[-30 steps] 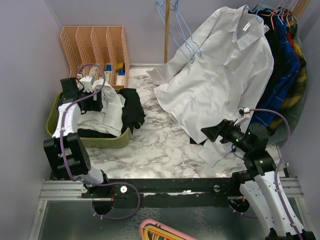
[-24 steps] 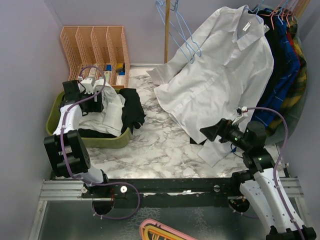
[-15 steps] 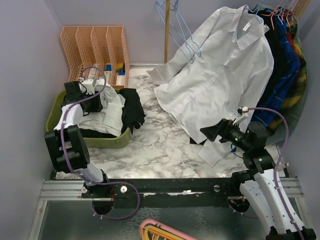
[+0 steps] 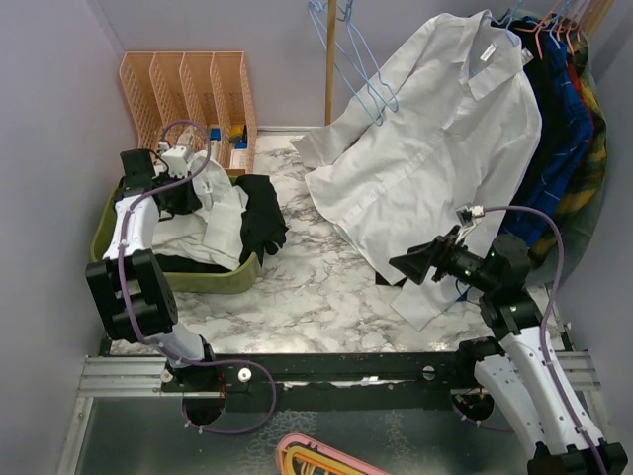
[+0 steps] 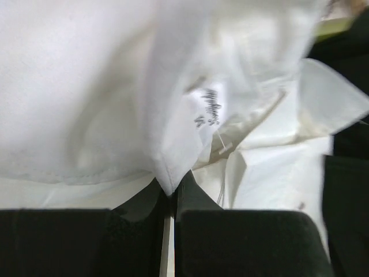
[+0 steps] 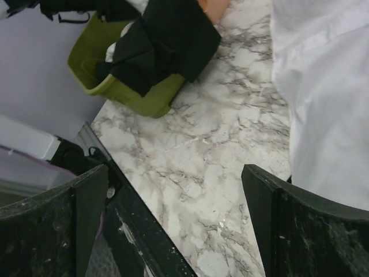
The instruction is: Place the shirt on the hanger
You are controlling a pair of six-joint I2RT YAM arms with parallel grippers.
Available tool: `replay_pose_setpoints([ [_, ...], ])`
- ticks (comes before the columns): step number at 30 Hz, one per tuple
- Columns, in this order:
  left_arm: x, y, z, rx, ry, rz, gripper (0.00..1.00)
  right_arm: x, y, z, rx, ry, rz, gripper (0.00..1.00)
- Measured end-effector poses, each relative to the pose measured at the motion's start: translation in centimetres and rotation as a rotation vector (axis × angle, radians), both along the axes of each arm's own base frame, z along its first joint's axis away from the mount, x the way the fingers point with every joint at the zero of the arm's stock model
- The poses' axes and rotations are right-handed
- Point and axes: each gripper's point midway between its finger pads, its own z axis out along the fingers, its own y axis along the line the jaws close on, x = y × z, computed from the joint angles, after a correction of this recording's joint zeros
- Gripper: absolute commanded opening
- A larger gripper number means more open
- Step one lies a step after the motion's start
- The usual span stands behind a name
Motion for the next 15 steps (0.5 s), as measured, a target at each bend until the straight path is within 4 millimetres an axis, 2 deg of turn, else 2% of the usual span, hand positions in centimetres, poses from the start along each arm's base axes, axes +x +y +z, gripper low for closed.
replay_pose_setpoints([
  [2, -0.2, -0.6, 2.5, 0.001, -0.038, -0.056, 0.00, -0.1, 0.7, 1.0, 0.008, -0.028, 0.059, 1.00],
  [5, -0.8, -1.6, 7.0, 0.020, -0.119, -0.140, 0.00, 0.4, 1.6, 3.5, 0.021, -0.117, 0.138, 1.00],
  [7, -1.2, -2.1, 10.6, 0.048, -0.189, -0.204, 0.00, 1.4, 2.1, 5.0, 0.023, -0.175, 0.169, 1.00],
  [10, -2.3, -2.8, 14.9, 0.105, -0.275, -0.295, 0.00, 3.1, 3.4, 7.9, 0.017, -0.275, 0.211, 1.00],
  [13, -3.8, -3.3, 17.5, 0.160, -0.321, -0.361, 0.00, 4.3, 6.5, 10.7, 0.005, -0.388, 0.289, 1.00],
  [15, -4.9, -3.6, 18.4, 0.193, -0.333, -0.394, 0.00, 4.3, 9.7, 12.6, -0.014, -0.478, 0.355, 1.00],
])
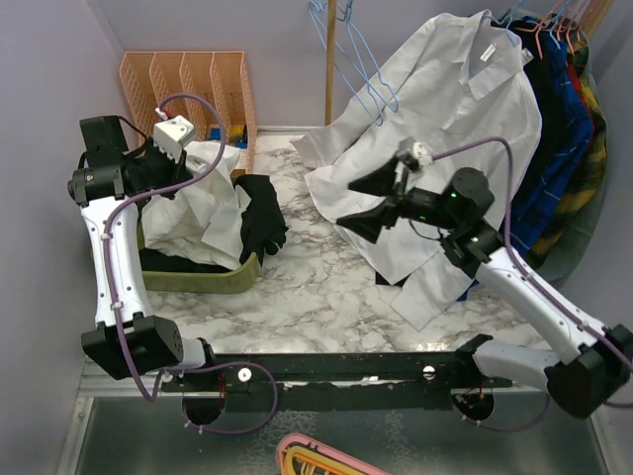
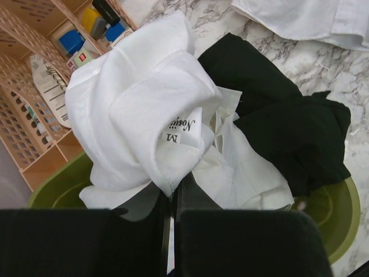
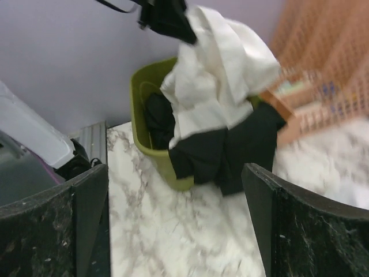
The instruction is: Place the shirt on the hanger
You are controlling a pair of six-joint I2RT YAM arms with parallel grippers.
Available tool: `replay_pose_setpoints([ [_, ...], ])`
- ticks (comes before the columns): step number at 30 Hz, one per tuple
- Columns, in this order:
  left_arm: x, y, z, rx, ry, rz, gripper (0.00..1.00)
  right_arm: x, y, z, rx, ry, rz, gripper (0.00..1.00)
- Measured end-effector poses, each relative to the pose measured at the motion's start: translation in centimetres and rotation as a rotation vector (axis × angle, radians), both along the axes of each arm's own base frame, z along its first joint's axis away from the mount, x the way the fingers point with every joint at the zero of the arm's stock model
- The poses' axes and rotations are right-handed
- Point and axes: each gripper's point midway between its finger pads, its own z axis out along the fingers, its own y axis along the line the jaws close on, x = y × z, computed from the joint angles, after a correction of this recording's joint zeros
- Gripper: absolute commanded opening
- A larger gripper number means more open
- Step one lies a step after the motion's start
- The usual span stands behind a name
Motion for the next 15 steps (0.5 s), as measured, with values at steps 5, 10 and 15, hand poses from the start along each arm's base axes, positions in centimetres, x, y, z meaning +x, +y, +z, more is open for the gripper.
replay_pose_setpoints([
  [5, -2.7, -0.4, 0.8, 0.062, -0.016, -0.037, 0.00, 0.2, 7.6, 2.9, 0.015, -0.338, 0.131, 1.00],
  [10, -5.2, -0.7, 1.4, 0.108, -0.045, -0.044, 0.00, 5.8, 11.9, 0.4, 0.018, -0.414, 0.126, 0.99],
  [15, -7.4, -1.2, 1.9, 0.137, -0.060, -0.065, 0.00, 9.0, 15.6, -2.9, 0.006, -0.545, 0.166, 1.00],
])
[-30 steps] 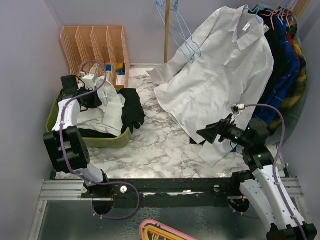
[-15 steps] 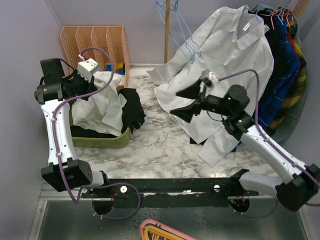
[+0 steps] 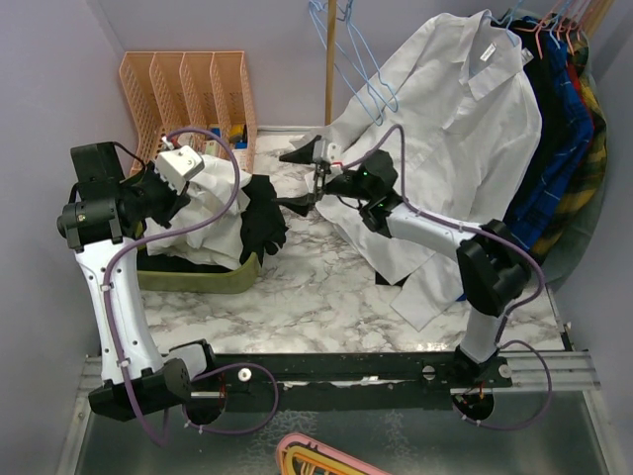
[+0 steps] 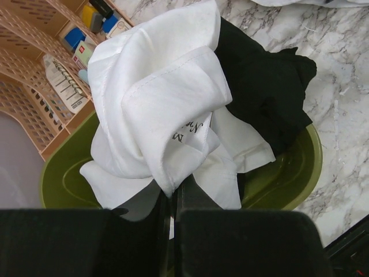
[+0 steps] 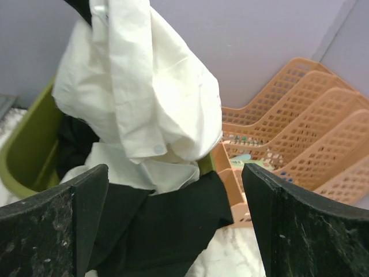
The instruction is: Place the shirt on the hanger
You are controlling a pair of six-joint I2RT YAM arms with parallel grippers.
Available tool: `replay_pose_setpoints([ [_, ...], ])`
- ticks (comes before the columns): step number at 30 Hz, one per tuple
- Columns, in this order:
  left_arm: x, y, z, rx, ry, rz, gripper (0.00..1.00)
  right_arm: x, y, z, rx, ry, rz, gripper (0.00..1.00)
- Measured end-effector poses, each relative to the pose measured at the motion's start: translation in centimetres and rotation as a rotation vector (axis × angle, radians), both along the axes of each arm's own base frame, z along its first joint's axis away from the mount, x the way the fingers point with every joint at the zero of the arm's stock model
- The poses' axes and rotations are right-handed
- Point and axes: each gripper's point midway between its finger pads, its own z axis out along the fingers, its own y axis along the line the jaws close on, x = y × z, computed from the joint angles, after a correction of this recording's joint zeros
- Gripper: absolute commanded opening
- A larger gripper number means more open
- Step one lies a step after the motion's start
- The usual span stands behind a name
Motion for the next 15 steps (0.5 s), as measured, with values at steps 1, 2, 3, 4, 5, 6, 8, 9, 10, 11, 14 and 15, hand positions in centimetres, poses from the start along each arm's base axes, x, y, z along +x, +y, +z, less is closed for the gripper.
replay_pose_setpoints([
  [1, -0.3, -0.1, 0.0, 0.005, 0.001, -0.004, 0.00, 0.3, 1.0, -0.7, -0.017, -0.038, 0.014, 1.00],
  [2, -0.6, -0.1, 0.0, 0.010, 0.002, -0.009, 0.00, 0.6, 1.6, -0.8, -0.024, -0.070, 0.021, 1.00],
  [3, -0.9, -0.2, -0.1, 0.015, 0.004, -0.013, 0.00, 1.0, 2.4, -0.7, -0.028, -0.112, 0.028, 1.00],
  [4, -1.1, -0.2, -0.1, 0.018, 0.005, -0.014, 0.00, 1.3, 3.0, -0.5, -0.030, -0.145, 0.031, 1.00],
  [5, -1.2, -0.2, -0.1, 0.024, 0.005, -0.016, 0.00, 1.6, 3.7, -0.1, -0.029, -0.186, 0.036, 1.00],
  [6, -1.3, -0.2, -0.1, 0.029, 0.003, -0.018, 0.00, 1.8, 4.1, 0.4, -0.025, -0.217, 0.037, 1.00],
  [8, -1.4, -0.1, -0.1, 0.035, 0.006, -0.020, 0.00, 1.8, 5.0, 1.3, -0.020, -0.278, 0.048, 0.99],
  [9, -1.5, -0.1, -0.1, 0.036, 0.007, -0.020, 0.00, 1.8, 5.4, 1.8, -0.017, -0.303, 0.050, 1.00],
  [10, -1.5, -0.1, -0.1, 0.036, 0.010, -0.020, 0.00, 1.9, 5.8, 2.1, -0.017, -0.327, 0.051, 1.00],
  [11, -1.6, -0.1, 0.0, 0.037, 0.010, -0.020, 0.00, 1.8, 6.4, 2.4, -0.022, -0.355, 0.054, 1.00],
  [14, -1.7, -0.2, 0.6, 0.040, -0.003, -0.019, 0.00, 0.9, 8.1, 1.7, -0.049, -0.392, 0.079, 1.00],
  [15, -1.7, -0.2, 0.8, 0.041, -0.008, -0.018, 0.00, 0.4, 8.6, 1.2, -0.059, -0.395, 0.092, 1.00],
])
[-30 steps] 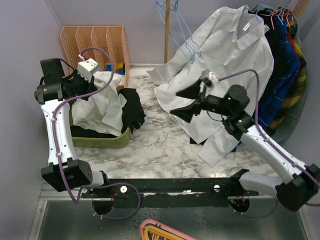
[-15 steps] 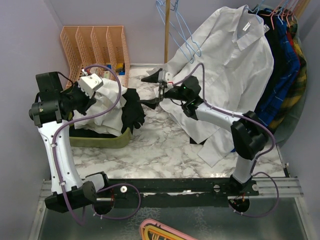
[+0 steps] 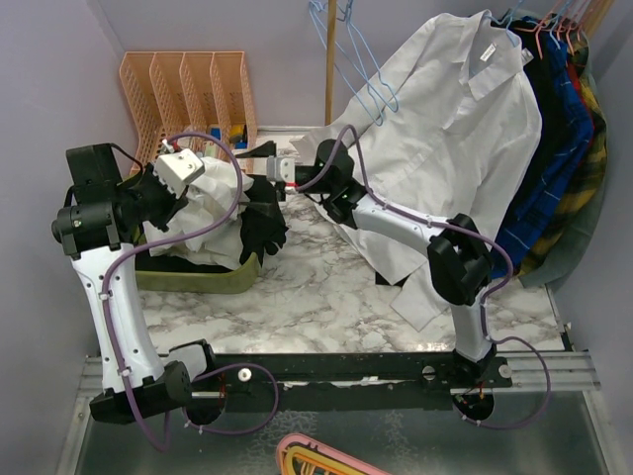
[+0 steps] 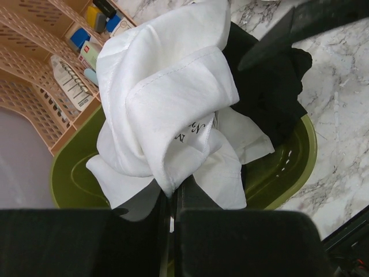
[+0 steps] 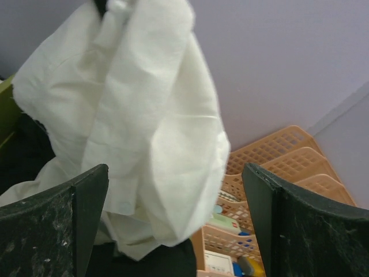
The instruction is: Place the shirt on the hanger
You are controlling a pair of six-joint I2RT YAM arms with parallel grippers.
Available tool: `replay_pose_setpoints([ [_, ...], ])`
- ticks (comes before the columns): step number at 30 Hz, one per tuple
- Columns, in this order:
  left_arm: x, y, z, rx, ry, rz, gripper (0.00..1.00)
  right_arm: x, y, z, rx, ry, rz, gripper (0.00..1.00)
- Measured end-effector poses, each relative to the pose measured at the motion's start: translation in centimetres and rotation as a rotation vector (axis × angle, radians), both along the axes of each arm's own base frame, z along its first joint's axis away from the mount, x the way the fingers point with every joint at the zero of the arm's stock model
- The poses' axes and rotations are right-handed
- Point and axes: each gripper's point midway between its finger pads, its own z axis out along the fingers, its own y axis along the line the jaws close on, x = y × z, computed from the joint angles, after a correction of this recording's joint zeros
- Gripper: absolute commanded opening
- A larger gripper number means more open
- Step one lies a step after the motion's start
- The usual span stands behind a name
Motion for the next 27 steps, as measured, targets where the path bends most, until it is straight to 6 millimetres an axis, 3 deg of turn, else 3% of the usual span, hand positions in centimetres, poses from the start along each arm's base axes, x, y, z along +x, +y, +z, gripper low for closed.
replay_pose_setpoints([
  [5, 0.0, 0.1, 0.5, 0.001, -0.008, 0.013, 0.00, -1.7, 1.4, -4.1, -0.074, 0.024, 0.032, 1.00],
  [7, -0.1, 0.1, 0.7, -0.003, -0.010, 0.017, 0.00, -1.6, 1.3, -5.6, -0.098, 0.037, 0.026, 0.92],
  [8, -0.1, 0.1, 0.8, -0.004, -0.012, 0.019, 0.00, -1.4, 1.3, -6.1, -0.104, 0.042, 0.021, 0.81],
  [12, -0.4, 0.0, 2.1, -0.002, -0.037, 0.023, 0.00, -0.7, 1.6, -6.8, -0.103, 0.058, 0.001, 0.08],
  [13, -0.5, -0.1, 2.8, 0.001, -0.054, 0.025, 0.00, -0.5, 1.7, -6.7, -0.100, 0.067, 0.000, 0.02],
  [15, -0.7, -0.1, 4.5, 0.009, -0.095, 0.034, 0.00, -0.4, 1.8, -5.5, -0.076, 0.078, -0.005, 0.01],
  [19, -1.1, 0.1, 8.3, 0.019, -0.200, 0.071, 0.00, -0.6, 1.4, -0.9, 0.024, 0.079, -0.018, 0.01],
  [20, -1.2, 0.2, 10.0, 0.019, -0.251, 0.094, 0.00, -0.9, 1.1, 1.4, 0.059, 0.065, -0.019, 0.01],
  [24, -0.8, 1.1, 15.4, -0.022, -0.425, 0.216, 0.00, -1.3, -0.9, 12.1, 0.243, 0.065, -0.075, 0.01],
  [25, -0.7, 1.5, 16.8, -0.034, -0.472, 0.248, 0.00, -1.8, -2.1, 16.2, 0.313, 0.065, -0.098, 0.01],
  [27, -0.3, 2.2, 19.5, -0.062, -0.569, 0.310, 0.00, -3.0, -4.5, 22.0, 0.418, 0.056, -0.120, 0.01],
])
